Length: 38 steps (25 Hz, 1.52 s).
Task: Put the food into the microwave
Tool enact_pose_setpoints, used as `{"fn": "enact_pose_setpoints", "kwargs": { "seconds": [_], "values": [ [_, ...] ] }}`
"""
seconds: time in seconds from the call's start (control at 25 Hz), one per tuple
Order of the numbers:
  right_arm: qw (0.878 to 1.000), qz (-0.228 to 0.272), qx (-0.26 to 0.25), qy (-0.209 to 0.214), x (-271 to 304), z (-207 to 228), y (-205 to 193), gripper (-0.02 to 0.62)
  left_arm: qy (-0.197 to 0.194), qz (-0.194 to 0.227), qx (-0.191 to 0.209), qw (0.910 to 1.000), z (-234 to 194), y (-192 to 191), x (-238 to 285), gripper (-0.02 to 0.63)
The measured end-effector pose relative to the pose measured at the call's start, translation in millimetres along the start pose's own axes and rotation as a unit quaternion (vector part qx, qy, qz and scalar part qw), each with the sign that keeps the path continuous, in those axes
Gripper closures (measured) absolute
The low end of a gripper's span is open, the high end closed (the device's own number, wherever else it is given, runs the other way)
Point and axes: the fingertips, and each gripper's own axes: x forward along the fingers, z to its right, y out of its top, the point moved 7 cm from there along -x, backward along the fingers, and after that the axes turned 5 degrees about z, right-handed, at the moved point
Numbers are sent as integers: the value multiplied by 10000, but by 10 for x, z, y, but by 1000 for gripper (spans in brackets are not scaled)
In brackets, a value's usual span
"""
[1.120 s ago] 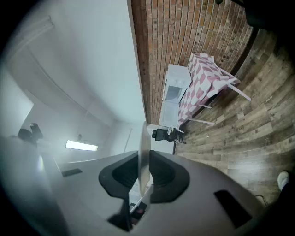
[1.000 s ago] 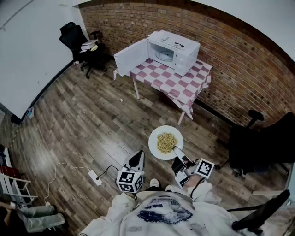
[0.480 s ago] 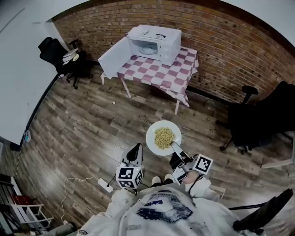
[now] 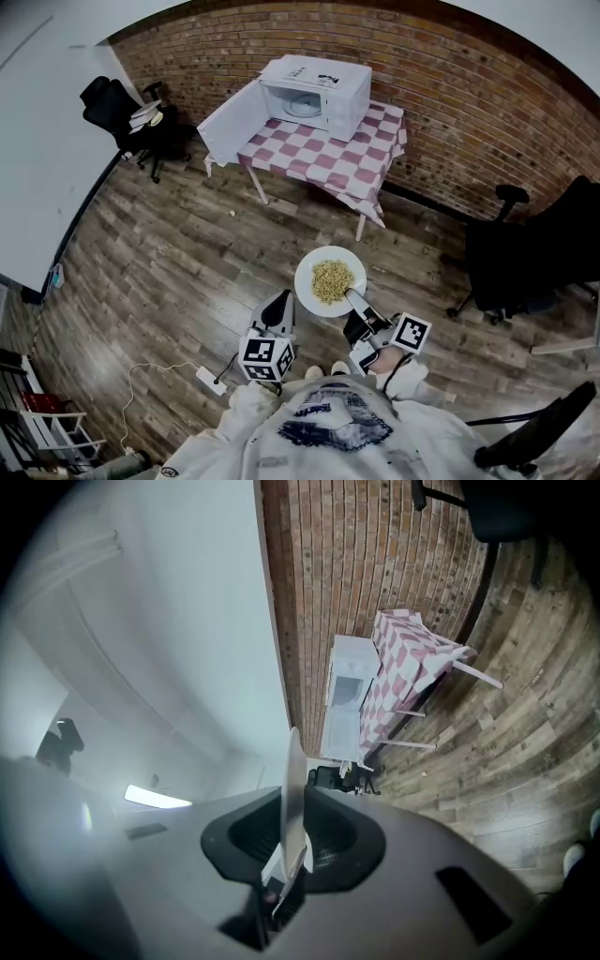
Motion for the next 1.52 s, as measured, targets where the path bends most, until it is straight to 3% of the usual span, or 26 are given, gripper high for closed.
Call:
{"fn": "enact_pose_setpoints", "kwargs": {
  "seconds": [0.32,0.68,1.04,1.52],
  "values": [
    [9998,-215,15,14,56,131,268,539,197,-14,-46,9998,99,-65,228,598],
    [9995,-297,75,53,387,252,388,539,297,25,-51,9995,-137,-40,512,598],
    [9998,-183,-2,-15,1204,399,539,538,122,51,-74,9999,-814,176,1132,598],
    [9999,32,-100,18,2703,497,535,540,-126,137,66,9998,-2135,675,1924,598]
  ]
}}
